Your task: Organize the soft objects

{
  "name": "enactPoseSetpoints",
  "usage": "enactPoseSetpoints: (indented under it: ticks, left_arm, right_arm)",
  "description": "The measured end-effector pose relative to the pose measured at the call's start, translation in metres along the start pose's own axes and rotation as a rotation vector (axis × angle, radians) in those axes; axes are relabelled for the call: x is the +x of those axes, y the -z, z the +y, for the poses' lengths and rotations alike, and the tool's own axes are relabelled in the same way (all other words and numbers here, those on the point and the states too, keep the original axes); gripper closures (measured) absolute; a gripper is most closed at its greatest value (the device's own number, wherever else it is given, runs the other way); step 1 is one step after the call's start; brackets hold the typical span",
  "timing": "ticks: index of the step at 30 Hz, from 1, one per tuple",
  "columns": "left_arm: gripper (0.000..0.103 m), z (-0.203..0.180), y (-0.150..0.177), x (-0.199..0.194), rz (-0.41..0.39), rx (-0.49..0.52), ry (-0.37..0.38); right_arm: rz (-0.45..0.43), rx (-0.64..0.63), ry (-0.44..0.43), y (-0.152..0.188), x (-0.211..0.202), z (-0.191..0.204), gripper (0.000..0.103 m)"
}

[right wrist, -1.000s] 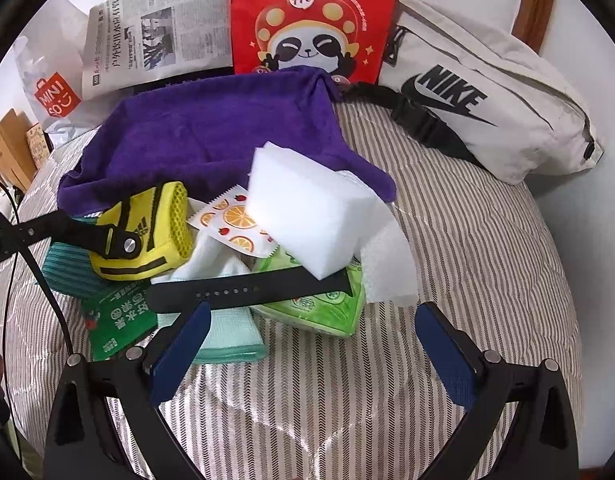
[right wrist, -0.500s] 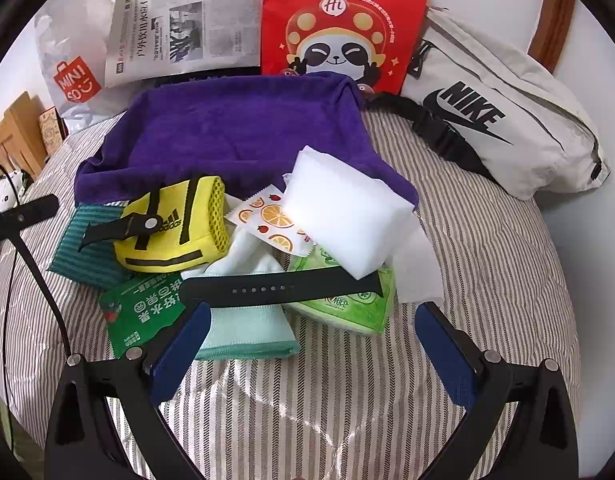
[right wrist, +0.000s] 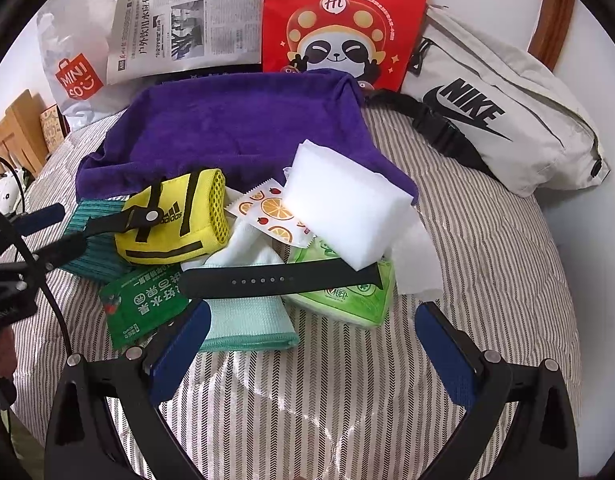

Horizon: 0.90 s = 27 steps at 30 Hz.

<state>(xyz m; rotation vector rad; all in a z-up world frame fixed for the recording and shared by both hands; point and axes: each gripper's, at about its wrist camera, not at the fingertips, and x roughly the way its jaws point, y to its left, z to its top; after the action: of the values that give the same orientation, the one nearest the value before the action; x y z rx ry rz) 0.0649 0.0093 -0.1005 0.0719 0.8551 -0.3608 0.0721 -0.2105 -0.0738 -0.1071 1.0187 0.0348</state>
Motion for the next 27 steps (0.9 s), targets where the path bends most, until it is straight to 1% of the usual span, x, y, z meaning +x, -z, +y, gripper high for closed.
enactPoseSetpoints:
  ticks: [5, 6, 9, 10, 11, 12, 14, 15, 17, 18, 20, 23, 24, 27]
  left_arm:
    - [0.032, -0.007, 0.0, 0.018, 0.051, 0.081, -0.045]
    - [0.032, -0.009, 0.0, 0.021, 0.052, 0.097, -0.056]
    - [0.033, -0.011, -0.004, 0.028, 0.057, 0.126, -0.056]
    - [0.036, -0.012, -0.006, 0.032, 0.066, 0.147, -0.05]
    - [0.043, -0.014, -0.008, 0.035, 0.076, 0.166, -0.051]
    - [0.047, -0.016, -0.009, 0.04, 0.088, 0.193, -0.059]
    - [0.06, -0.018, -0.012, 0.041, 0.096, 0.218, -0.027]
    - [0.063, -0.02, -0.013, 0.041, 0.102, 0.229, -0.016]
    - [0.075, -0.024, -0.013, 0.039, 0.107, 0.261, 0.002]
    - [0.077, -0.026, -0.013, 0.039, 0.114, 0.268, 0.007]
    - [0.089, -0.028, -0.011, 0.035, 0.118, 0.273, 0.021]
    - [0.094, -0.025, -0.009, 0.03, 0.127, 0.233, 0.053]
    - [0.095, -0.023, -0.008, 0.028, 0.124, 0.22, 0.069]
    - [0.095, -0.018, -0.008, 0.025, 0.118, 0.188, 0.08]
  right_arm:
    - [0.008, 0.017, -0.004, 0.0, 0.005, -0.005, 0.002]
    - [0.012, 0.019, -0.002, 0.0, 0.007, -0.006, 0.002]
    - [0.02, 0.023, 0.007, 0.0, 0.01, -0.01, 0.002]
    - [0.025, 0.026, 0.01, 0.001, 0.012, -0.013, 0.002]
    - [0.029, 0.029, 0.013, 0.001, 0.013, -0.015, 0.002]
    - [0.032, 0.035, 0.016, 0.001, 0.014, -0.017, 0.002]
    - [0.033, 0.049, 0.019, 0.001, 0.015, -0.022, 0.002]
    - [0.035, 0.055, 0.02, 0.001, 0.016, -0.024, 0.002]
    - [0.037, 0.062, 0.024, 0.002, 0.018, -0.028, 0.002]
    - [0.041, 0.064, 0.026, 0.002, 0.019, -0.029, 0.002]
    - [0.047, 0.066, 0.029, 0.002, 0.023, -0.03, 0.002]
    - [0.051, 0.065, 0.028, 0.004, 0.026, -0.03, 0.002]
    - [0.049, 0.065, 0.027, 0.004, 0.026, -0.03, 0.002]
    - [0.044, 0.056, 0.023, 0.004, 0.026, -0.028, 0.002]
